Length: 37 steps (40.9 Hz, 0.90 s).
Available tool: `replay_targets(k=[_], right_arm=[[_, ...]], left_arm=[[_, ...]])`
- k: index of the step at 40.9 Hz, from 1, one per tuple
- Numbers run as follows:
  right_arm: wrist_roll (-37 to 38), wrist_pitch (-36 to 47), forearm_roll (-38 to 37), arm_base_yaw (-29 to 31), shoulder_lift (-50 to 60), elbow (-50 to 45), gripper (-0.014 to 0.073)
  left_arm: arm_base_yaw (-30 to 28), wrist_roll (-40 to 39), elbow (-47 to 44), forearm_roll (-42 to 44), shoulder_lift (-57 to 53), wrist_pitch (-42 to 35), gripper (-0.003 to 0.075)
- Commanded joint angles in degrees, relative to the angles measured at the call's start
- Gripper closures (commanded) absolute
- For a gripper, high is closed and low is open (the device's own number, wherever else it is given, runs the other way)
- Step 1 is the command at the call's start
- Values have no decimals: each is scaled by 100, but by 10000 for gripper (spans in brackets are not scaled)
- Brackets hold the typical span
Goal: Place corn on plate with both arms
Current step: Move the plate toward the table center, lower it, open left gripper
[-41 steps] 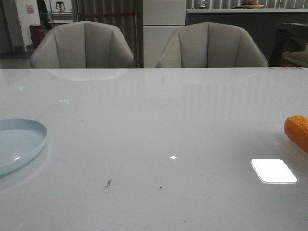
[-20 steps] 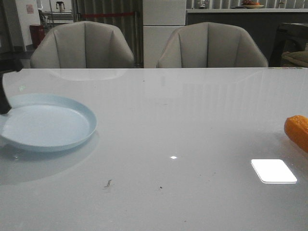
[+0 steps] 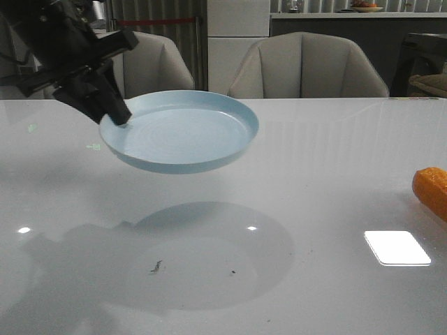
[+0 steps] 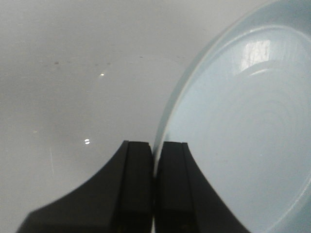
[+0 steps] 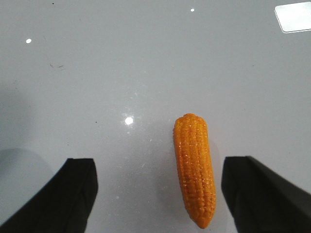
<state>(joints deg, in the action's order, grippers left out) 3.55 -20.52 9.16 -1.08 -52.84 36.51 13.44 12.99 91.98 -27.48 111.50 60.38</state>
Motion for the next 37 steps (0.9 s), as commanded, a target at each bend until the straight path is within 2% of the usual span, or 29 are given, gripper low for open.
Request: replay_targets(k=[1, 11, 19, 30, 34, 37], right_arm=[[-16, 362, -9, -3, 30, 225, -32], [-16, 270, -9, -3, 30, 225, -32], [-16, 86, -9, -3, 30, 225, -32], [-16, 62, -9, -3, 30, 225, -32], [-16, 63, -9, -3, 30, 225, -32], [-16, 69, -9, -3, 30, 225, -32]], left_arm=[[323, 27, 183, -289, -227, -264, 629], [697, -101, 183, -236, 316, -336, 629], [698, -131, 183, -115, 739, -310, 629], [698, -47, 195, -167, 742, -336, 626], [698, -47, 195, -111, 742, -315, 583], [698, -84, 195, -109, 742, -286, 499]])
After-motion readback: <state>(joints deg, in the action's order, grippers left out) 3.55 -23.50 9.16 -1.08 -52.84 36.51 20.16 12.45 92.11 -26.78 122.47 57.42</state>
